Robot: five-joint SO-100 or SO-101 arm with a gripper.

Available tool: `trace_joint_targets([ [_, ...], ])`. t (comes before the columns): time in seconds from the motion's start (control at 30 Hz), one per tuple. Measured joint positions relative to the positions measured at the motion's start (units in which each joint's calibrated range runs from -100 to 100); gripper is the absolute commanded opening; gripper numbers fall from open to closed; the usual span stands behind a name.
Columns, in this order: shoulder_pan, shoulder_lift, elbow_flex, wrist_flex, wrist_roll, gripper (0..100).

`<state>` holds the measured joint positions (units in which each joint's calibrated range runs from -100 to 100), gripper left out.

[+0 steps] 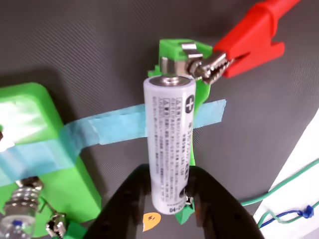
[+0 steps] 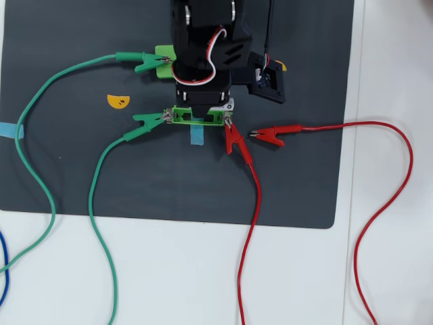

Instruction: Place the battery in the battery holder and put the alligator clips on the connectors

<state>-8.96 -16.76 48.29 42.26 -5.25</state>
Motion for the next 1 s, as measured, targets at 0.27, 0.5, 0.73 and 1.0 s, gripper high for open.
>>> trace_joint_targets([
  [0.27,1.2,0.0,0.0,0.0,0.0,1],
  [0.5,1.2,0.3,0.0,-1.1,0.0,1],
  [0.73,1.2,0.9,0.0,-5.6,0.0,1],
  [1.0,5.3,0.9,0.0,-5.7,0.0,1],
])
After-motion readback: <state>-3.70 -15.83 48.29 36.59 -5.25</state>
